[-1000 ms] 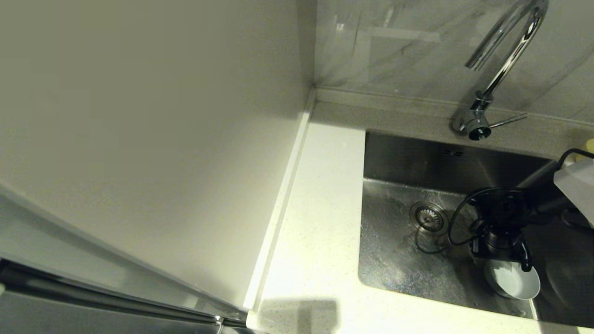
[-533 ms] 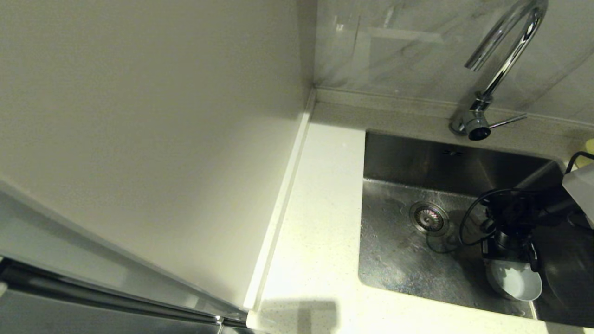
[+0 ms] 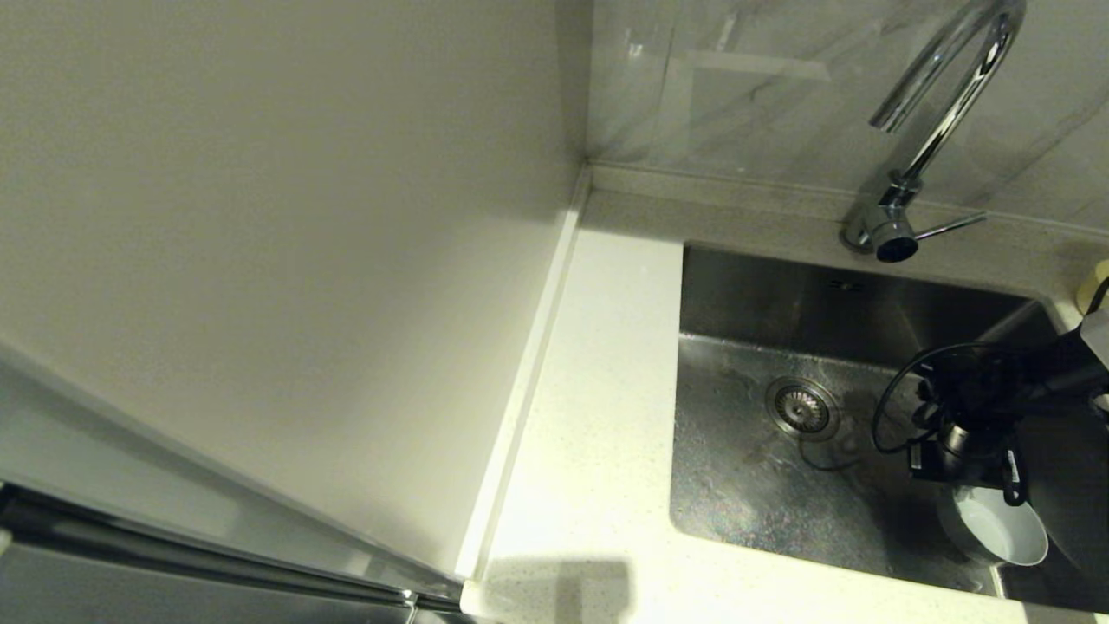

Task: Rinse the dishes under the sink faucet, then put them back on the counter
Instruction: Put a bowl back to the table from the sink

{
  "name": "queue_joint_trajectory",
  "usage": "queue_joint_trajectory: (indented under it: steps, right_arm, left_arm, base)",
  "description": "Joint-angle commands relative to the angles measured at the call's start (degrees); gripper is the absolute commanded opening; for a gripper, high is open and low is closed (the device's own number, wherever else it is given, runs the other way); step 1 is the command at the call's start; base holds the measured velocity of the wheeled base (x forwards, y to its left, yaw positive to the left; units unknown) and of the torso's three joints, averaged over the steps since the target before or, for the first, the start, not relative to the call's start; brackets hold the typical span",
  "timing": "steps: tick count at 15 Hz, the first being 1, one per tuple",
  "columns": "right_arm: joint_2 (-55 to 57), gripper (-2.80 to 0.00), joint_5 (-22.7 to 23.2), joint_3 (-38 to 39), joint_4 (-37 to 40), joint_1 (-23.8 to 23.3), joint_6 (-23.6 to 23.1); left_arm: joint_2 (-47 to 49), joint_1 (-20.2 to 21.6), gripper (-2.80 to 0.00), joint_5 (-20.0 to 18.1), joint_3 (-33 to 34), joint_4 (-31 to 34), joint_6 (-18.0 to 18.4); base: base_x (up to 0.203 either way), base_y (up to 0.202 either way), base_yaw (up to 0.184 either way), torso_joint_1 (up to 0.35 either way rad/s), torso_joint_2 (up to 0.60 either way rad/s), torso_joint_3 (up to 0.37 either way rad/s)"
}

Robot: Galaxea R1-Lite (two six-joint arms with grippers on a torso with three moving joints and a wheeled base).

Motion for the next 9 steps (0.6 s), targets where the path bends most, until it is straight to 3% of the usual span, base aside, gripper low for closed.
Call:
queue_joint_trajectory:
  steps: [1,9]
  right_arm:
    - [-5.6,-2.8,0.5,1.6,0.0,0.5,0.2]
    - [-21.9,-2.8,3.2,15.3,0.0,8.8,5.2]
  left_arm:
    - [0.0,0.0,-2.8,0.0,0.2,0.0,0.0]
    - [0.0,0.0,-2.8,0.0,0.2,0.0,0.0]
  base:
    - [0.0,0.0,0.0,0.0,0.0,0.0]
    - [0.0,0.0,0.0,0.0,0.0,0.0]
